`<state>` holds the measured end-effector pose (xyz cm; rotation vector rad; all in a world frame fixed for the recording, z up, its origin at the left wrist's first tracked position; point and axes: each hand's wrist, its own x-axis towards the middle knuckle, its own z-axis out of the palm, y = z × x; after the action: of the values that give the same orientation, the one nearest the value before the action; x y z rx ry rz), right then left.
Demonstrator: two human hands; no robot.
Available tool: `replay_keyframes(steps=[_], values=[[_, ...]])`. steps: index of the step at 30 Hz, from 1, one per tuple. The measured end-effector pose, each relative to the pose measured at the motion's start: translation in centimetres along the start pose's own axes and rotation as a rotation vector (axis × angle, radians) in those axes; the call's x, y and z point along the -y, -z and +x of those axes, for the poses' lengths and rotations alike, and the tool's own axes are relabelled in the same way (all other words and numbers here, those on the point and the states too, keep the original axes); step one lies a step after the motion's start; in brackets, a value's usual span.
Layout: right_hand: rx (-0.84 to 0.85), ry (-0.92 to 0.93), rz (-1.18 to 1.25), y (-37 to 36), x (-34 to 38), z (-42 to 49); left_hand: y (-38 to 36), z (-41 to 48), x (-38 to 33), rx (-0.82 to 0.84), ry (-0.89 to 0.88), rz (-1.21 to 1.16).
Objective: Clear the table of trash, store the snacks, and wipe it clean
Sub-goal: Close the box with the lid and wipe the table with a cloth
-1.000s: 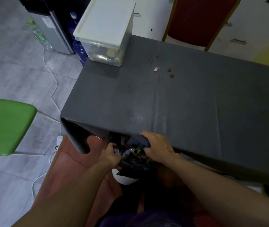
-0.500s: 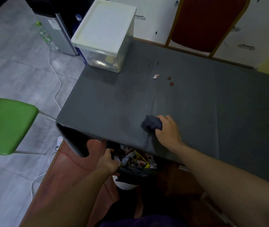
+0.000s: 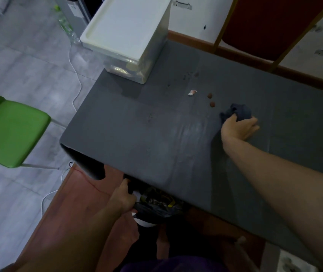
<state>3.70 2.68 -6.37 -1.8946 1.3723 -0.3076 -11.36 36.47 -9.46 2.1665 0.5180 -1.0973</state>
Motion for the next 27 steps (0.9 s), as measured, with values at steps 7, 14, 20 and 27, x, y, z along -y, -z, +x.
replay_keyframes(steps=[7,14,20,27], values=[[0.089,0.096,-0.045,-3.3,3.9,2.7,0.5,-0.3,-1.2,0.049,-0.031,-0.061],[0.43,0.412,-0.286,-7.0,6.0,2.5,0.2,-1.3,-1.6,0.016,-0.047,-0.044],[0.636,0.656,-0.478,-7.4,5.8,0.4,0.1,-1.0,-0.3,0.011,-0.014,-0.009],[0.828,0.923,-0.416,-7.3,3.5,-4.3,0.5,-0.7,1.1,0.055,-0.007,-0.003]])
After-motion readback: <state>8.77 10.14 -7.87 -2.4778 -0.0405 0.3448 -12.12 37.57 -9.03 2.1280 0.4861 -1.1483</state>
